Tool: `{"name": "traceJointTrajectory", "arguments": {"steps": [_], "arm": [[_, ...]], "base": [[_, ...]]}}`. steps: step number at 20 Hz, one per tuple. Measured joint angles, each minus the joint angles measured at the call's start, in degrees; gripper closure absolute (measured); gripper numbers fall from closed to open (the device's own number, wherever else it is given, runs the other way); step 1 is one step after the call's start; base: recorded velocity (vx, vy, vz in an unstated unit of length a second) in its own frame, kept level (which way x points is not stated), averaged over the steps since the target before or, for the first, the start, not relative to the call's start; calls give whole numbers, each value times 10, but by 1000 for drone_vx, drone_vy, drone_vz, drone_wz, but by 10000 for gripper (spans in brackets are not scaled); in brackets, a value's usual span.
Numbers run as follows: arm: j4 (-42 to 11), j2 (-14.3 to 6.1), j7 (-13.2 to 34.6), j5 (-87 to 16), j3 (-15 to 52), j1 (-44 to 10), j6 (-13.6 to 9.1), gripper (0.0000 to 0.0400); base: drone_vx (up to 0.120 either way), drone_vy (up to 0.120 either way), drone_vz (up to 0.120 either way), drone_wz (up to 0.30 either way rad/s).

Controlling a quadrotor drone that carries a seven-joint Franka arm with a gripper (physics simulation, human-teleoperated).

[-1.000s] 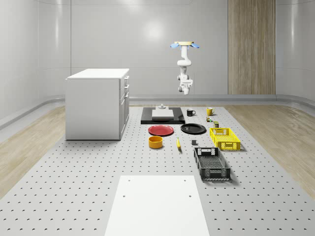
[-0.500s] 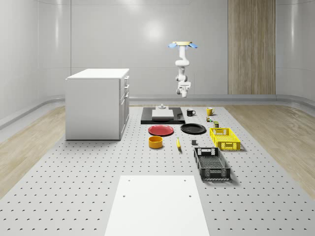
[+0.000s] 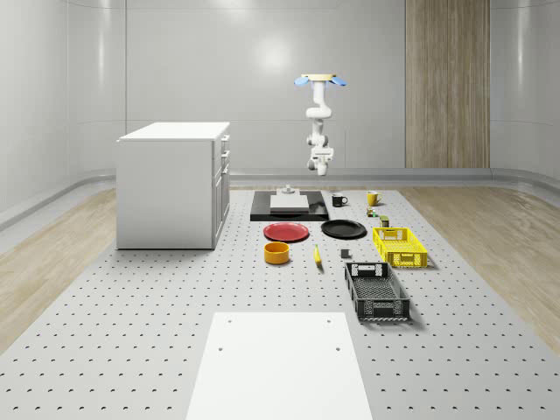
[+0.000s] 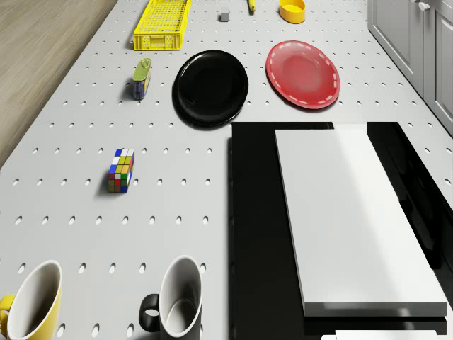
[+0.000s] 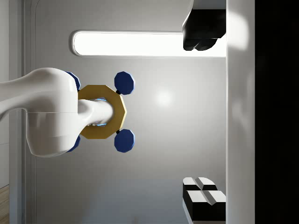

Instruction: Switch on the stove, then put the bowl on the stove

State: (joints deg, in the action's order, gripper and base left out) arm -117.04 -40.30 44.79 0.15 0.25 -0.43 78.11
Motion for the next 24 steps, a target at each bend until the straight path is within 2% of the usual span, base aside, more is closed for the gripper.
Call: {"name": "traceJointTrajectory", "arguments": {"steps": [20,24], "arm": [[-5,-6,0,-4,4,-2,8,0],[-6,-7,1,-9,7,-3,10,0]], "base": [[120,-120,0,0],[10,-120,0,0]]}}
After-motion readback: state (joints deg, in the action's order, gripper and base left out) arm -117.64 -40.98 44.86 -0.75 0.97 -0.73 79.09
